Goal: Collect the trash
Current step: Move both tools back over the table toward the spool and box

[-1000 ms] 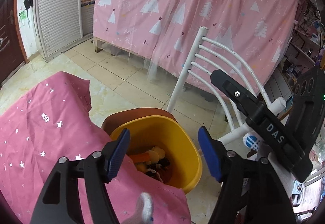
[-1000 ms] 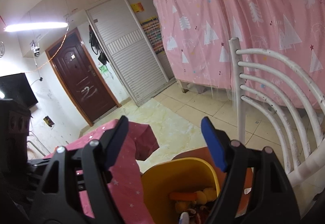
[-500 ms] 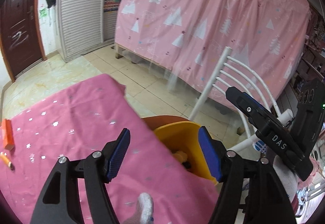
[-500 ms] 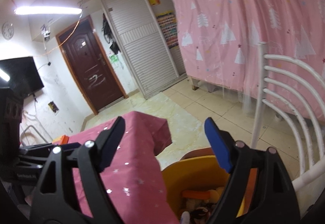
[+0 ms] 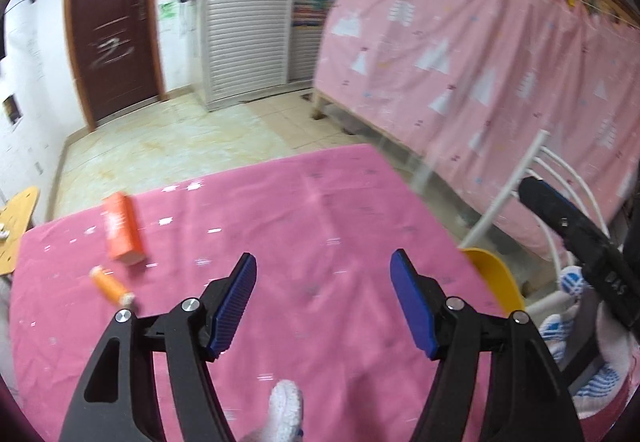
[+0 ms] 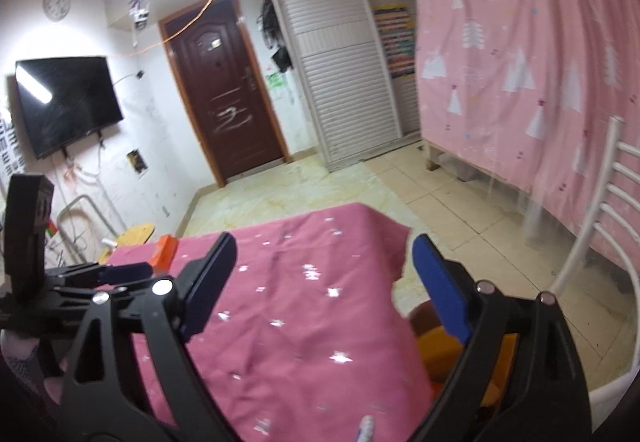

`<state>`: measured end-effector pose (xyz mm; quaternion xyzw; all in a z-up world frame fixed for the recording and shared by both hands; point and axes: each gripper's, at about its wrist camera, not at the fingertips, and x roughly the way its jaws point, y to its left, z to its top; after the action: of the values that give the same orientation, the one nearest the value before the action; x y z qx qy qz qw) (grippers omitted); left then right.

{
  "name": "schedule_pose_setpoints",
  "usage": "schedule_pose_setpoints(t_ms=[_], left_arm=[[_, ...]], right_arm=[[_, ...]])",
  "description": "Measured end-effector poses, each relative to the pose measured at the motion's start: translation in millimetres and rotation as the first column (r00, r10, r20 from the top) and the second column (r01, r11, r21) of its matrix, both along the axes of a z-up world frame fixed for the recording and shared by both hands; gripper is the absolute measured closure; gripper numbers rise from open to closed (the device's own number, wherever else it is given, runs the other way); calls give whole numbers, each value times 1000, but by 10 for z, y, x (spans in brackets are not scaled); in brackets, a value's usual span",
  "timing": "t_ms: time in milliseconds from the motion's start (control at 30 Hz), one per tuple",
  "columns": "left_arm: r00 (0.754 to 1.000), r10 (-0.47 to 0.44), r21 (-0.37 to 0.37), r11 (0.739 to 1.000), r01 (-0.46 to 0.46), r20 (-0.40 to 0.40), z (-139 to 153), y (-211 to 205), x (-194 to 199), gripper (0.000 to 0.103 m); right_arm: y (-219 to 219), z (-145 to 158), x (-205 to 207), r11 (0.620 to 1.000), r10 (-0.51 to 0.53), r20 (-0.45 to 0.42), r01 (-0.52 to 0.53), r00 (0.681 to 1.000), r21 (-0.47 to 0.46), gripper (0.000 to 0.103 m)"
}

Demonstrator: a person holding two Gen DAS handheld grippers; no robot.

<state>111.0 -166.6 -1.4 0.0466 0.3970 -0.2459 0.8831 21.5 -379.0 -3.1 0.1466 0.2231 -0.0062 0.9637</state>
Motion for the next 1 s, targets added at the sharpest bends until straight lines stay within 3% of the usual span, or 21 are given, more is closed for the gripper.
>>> schedule_pose_setpoints(t_ms=[167,400,667,1000], left_arm=[[999,46,12,999,-46,-7,-54,447,184,40],[999,36,55,998,-37,8,-109,882,352,35],[999,-41,125,991,38,26,-239,1338,569,31],[989,-146,165,976,139,28,-455,1445,728,30]], right_arm=[[386,17,215,998,64,-18,-64,998,-26,15],[872,36,466,989,128,-53,-132,990,-73,14],[1307,33,715,973,188,-90,-197,978,-116,11],[1705,-30,996,959,230,-137,-248,964,-138,10]])
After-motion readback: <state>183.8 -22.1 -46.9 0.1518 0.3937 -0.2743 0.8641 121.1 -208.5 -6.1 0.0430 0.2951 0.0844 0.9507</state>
